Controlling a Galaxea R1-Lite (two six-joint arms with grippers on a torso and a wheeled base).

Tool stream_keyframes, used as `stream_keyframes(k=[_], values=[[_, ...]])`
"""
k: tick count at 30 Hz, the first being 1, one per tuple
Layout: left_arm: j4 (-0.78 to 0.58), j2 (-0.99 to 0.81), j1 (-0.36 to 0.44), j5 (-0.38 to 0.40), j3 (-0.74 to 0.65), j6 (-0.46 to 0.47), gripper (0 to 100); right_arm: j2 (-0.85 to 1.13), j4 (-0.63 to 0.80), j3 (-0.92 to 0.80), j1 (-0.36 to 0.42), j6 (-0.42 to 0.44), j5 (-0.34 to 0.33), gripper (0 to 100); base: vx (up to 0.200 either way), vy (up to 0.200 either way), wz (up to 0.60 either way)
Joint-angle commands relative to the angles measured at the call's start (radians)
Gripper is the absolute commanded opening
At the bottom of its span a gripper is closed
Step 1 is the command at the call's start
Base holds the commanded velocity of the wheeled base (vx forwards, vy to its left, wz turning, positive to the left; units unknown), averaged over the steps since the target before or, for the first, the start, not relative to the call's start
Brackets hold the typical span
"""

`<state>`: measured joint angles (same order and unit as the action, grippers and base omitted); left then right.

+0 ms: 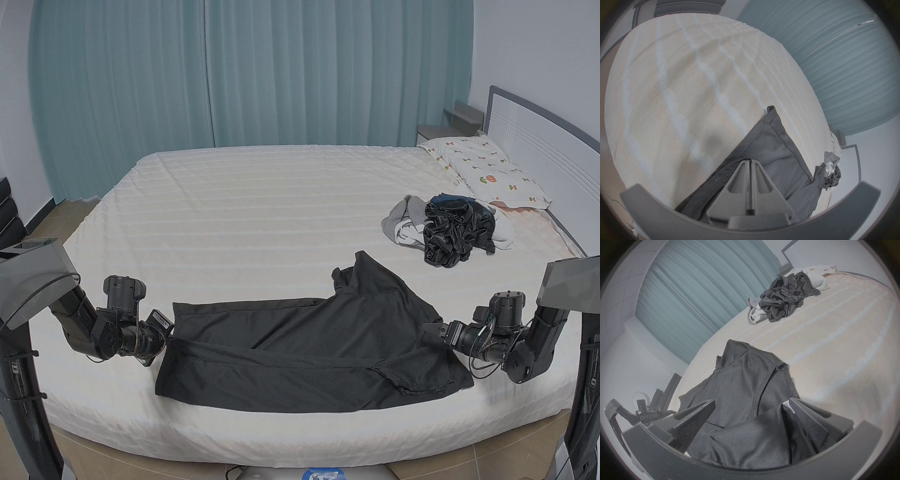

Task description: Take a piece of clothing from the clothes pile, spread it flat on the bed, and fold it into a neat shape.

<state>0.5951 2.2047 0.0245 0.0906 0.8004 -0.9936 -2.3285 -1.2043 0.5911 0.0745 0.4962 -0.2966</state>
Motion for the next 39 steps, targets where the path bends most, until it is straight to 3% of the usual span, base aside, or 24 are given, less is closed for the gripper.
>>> stream_keyframes(k=[1,12,13,39], values=[[0.0,0.009,0.0,0.0,0.0,0.0,0,-0.054,0.0,0.032,0.001,-0.019,-0.001,100,0.0,0.0,0.0],[0.0,0.012,0.0,0.0,0.002,0.0,0,-0.083,-0.001,0.036,-0.001,-0.057,0.001,100,0.0,0.0,0.0],[-0.001,0.012,0.0,0.0,0.002,0.0,0,-0.081,-0.001,0.032,-0.001,-0.061,0.001,0,0.0,0.0,0.0],[-0.001,0.012,0.0,-0.005,-0.013,0.006,0,-0.092,-0.121,0.047,-0.053,-0.024,0.028,0,0.0,0.0,0.0]])
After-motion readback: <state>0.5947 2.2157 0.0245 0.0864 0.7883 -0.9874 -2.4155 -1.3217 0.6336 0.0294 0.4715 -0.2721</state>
